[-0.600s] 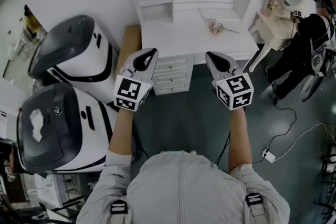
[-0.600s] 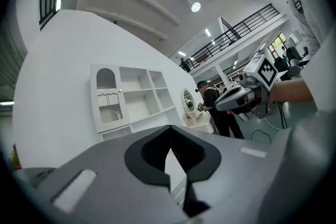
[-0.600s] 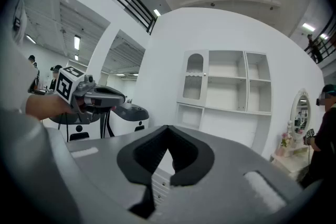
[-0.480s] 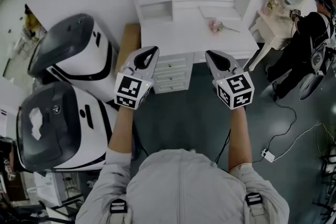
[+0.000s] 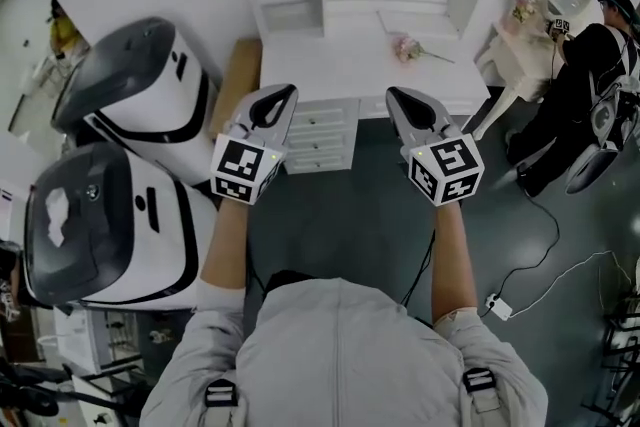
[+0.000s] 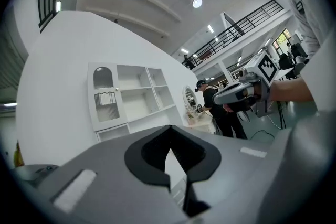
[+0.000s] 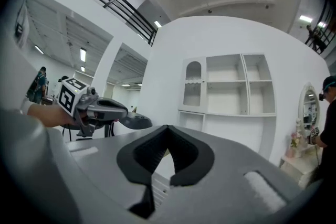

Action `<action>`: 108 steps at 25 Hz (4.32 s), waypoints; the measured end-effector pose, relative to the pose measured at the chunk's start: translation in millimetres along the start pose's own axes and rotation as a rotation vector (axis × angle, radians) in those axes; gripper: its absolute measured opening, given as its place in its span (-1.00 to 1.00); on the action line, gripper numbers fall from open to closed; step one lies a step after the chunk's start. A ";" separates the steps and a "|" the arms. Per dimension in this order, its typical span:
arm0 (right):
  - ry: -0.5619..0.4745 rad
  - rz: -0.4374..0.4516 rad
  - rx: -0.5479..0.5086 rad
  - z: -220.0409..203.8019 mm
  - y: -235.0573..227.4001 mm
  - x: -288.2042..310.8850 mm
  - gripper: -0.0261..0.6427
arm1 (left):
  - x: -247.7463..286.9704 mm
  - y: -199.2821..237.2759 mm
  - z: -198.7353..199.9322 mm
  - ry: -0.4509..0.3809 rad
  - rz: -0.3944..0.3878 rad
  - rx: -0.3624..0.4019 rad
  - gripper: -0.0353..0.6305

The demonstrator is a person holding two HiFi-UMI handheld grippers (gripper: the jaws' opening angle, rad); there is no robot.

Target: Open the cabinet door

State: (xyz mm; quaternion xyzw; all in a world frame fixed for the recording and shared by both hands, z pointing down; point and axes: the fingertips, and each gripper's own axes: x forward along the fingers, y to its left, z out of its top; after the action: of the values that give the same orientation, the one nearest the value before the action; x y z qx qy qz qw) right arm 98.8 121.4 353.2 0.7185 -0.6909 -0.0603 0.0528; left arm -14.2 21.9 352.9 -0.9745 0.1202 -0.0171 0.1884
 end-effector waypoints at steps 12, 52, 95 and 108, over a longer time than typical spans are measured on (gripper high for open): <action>0.065 0.085 0.085 -26.8 -27.8 13.7 -0.92 | 32.3 -6.5 2.1 0.003 0.034 0.016 -0.84; 0.112 0.179 0.118 -17.8 -106.5 358.5 -0.92 | 240.6 276.9 -78.5 -0.047 -0.079 0.070 -0.84; -0.088 0.456 0.066 77.4 -309.7 571.8 -0.50 | 468.1 451.3 154.2 -0.412 0.267 0.278 -0.53; -0.127 0.464 0.082 98.3 -318.5 581.3 -0.50 | 502.9 463.7 197.9 -0.407 0.343 0.375 -0.53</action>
State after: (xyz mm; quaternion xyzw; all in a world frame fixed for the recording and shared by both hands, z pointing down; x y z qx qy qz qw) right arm 419.3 -446.1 197.6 0.5369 -0.8412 -0.0635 -0.0076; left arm 383.8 -444.8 -9.0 -0.8718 0.2374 0.1880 0.3852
